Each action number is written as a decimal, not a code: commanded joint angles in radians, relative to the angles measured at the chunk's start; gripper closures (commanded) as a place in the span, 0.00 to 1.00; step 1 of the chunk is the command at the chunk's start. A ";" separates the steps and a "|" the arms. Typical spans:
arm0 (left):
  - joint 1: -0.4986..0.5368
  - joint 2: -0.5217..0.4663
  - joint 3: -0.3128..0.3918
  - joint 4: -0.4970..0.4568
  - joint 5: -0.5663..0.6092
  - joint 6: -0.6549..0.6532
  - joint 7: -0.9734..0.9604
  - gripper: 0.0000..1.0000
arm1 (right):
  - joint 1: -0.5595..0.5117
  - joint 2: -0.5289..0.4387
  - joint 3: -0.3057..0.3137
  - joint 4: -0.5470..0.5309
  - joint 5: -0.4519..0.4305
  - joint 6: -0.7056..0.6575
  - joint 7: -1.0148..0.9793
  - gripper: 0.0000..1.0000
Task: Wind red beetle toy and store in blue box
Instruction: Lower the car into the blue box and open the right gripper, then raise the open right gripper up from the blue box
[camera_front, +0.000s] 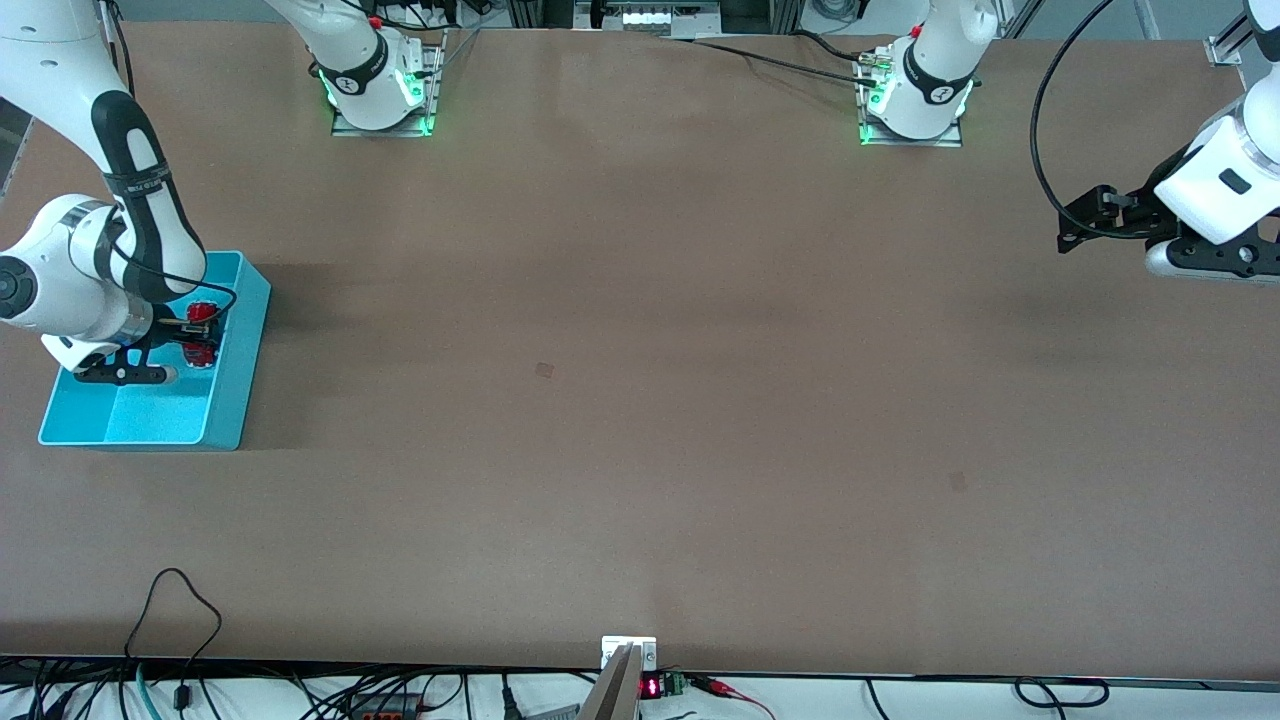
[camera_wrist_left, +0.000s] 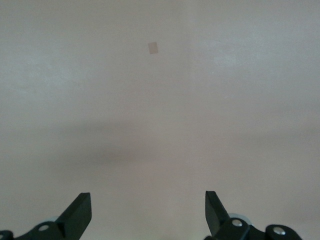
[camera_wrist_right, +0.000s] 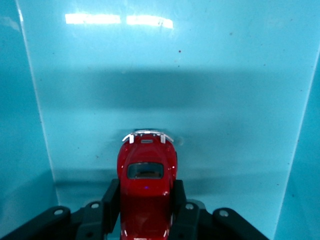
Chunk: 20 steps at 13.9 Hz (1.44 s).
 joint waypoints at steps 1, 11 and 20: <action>-0.002 -0.005 -0.002 0.016 0.004 -0.017 0.007 0.00 | -0.011 0.008 0.005 0.006 0.015 0.014 -0.024 0.47; 0.000 -0.004 0.000 0.022 0.004 -0.019 0.007 0.00 | -0.008 -0.256 0.077 0.062 0.029 -0.163 -0.012 0.00; 0.000 -0.004 0.000 0.020 0.004 -0.021 0.008 0.00 | -0.015 -0.405 0.310 0.470 -0.007 -0.823 0.200 0.00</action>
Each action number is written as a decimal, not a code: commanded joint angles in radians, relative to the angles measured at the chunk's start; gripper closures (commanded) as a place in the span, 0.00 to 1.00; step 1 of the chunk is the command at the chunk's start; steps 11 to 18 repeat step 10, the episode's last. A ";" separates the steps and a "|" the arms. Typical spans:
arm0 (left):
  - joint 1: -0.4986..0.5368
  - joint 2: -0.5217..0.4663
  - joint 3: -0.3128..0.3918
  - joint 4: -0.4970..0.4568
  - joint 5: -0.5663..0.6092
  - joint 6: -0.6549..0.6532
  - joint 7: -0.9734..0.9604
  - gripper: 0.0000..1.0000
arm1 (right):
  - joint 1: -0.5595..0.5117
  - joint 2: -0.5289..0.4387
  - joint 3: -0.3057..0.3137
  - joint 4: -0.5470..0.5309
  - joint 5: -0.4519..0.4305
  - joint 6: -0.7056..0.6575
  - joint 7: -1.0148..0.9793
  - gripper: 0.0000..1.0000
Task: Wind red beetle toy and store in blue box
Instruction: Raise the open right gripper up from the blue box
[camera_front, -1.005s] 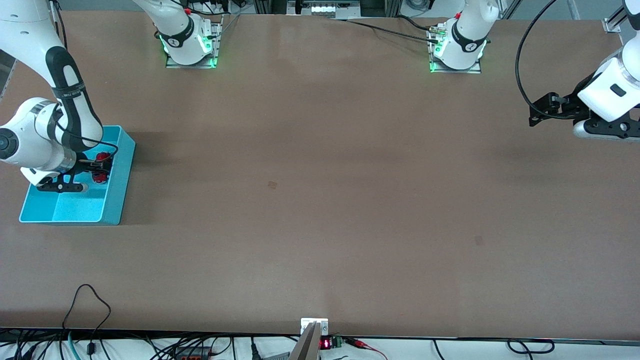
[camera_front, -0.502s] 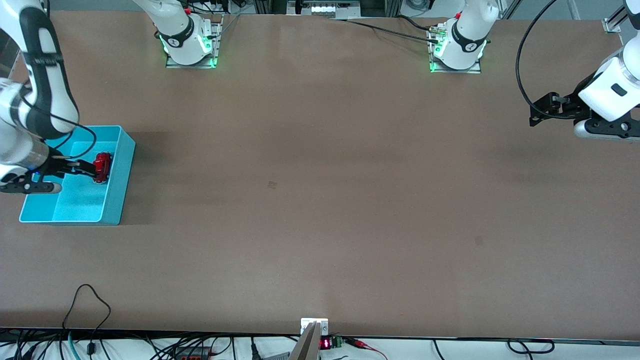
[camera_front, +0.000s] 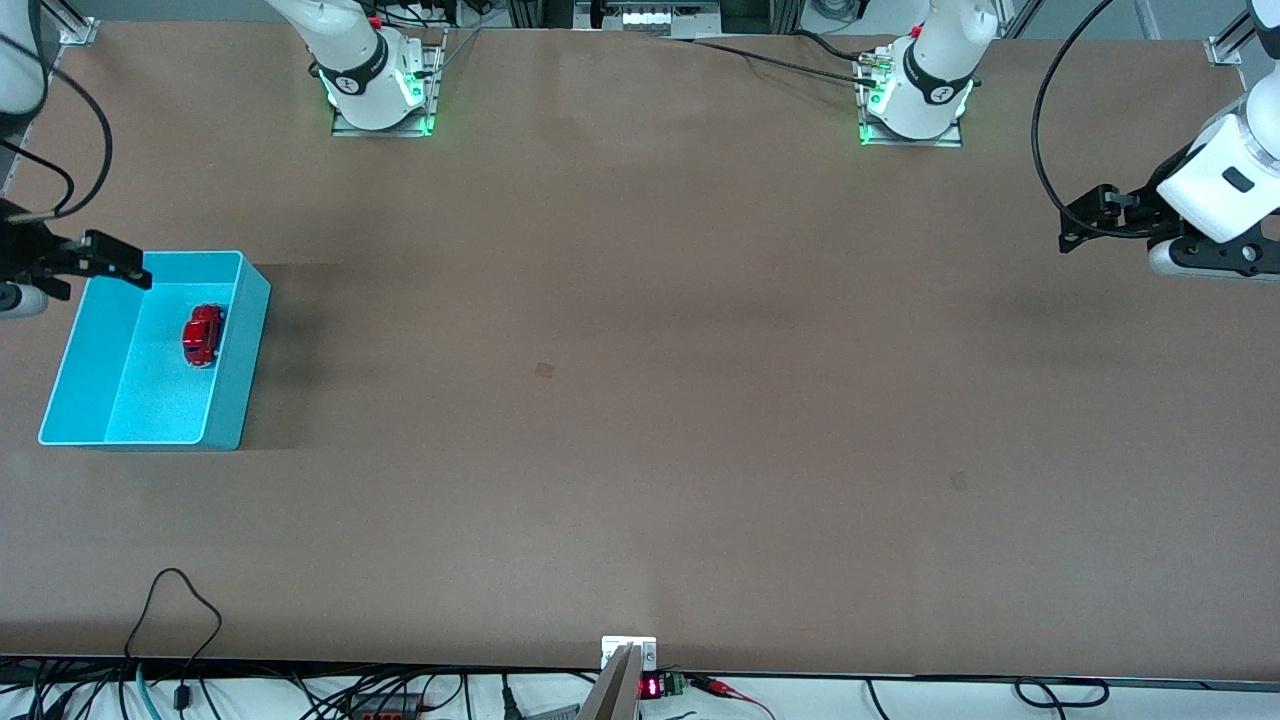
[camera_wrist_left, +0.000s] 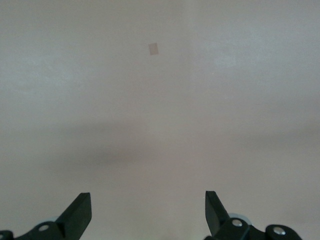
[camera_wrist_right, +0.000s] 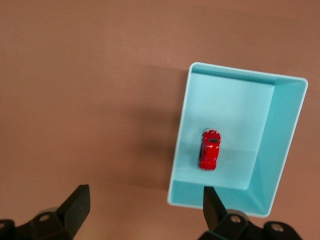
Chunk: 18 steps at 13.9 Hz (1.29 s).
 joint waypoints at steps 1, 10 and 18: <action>0.003 -0.003 0.001 0.016 0.004 -0.020 0.008 0.00 | -0.015 0.007 0.074 0.088 -0.010 -0.130 0.147 0.00; 0.001 0.000 0.001 0.024 0.004 -0.026 0.007 0.00 | -0.009 0.007 0.098 0.156 0.004 -0.198 0.189 0.00; 0.001 0.000 0.001 0.024 0.004 -0.026 0.007 0.00 | -0.009 0.007 0.098 0.156 0.004 -0.198 0.189 0.00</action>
